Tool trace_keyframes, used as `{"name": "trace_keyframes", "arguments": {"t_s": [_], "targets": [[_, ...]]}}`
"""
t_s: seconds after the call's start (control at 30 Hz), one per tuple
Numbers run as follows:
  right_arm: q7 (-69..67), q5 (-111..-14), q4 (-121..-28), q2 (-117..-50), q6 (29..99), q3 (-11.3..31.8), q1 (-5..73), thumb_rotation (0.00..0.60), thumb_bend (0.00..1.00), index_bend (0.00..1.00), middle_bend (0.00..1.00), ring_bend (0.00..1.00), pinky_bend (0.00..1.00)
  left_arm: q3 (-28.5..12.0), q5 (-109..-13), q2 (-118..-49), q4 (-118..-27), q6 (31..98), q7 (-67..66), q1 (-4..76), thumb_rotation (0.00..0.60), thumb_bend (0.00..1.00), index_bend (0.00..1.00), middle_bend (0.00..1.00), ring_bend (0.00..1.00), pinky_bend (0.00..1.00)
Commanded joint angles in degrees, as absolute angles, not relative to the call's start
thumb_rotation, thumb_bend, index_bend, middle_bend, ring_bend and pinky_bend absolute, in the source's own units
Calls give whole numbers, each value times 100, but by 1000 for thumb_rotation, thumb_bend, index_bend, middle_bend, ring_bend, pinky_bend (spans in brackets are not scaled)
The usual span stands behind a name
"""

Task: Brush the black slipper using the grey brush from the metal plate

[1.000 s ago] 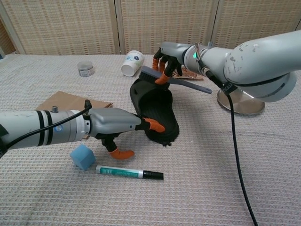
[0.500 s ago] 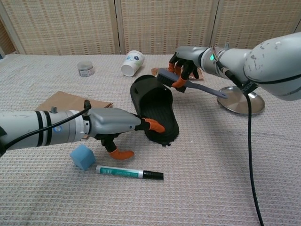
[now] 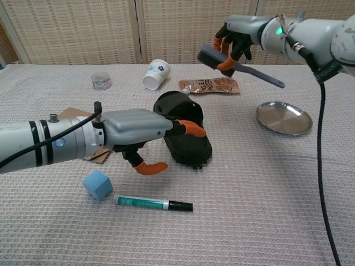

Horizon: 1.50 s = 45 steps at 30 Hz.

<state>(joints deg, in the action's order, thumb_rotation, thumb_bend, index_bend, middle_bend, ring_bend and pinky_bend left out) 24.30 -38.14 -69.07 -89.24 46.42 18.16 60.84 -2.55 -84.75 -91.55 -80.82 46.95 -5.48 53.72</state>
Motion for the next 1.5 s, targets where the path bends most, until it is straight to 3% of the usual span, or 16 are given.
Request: {"name": "trace_keyframes", "arguments": {"t_s": [0.03,0.27,0.47,0.73,0.93,1.5], "targets": [[2652,-4051,-7221,-8449,4826,1465,5774,600,368,852,624,510,665,-299,-8530,-8849,-8412,5088,-869,5167,600,491,0,0,0,82],[2749,-4780,-7285,-7899,5169,761,5141,600,367,860,630,528,665,51,-8484,-8322,-8720,6188,-1189,4243,600,489,0,0,0,80],[1994,-5317,-6391,-8301,5179,422,4566,600,367,860,630,528,664,183,-8292,-8241,-8257,7137,-707,3358,600,491,0,0,0,38],[1402,-5717,-4938,-9184,4590,338,4403,600,368,860,630,528,664,220,-7900,-8081,-7433,7305,369,2655,600,491,0,0,0,36],[1192,-5988,-4374,-9632,4359,398,4413,600,368,856,630,528,665,168,-7999,-8134,-6986,7386,886,2443,600,491,0,0,0,36],[1068,-6257,-4616,-9593,4273,876,4502,600,368,789,630,528,664,22,-8262,-8094,-7008,7209,1136,2375,600,489,0,0,0,37]]}}
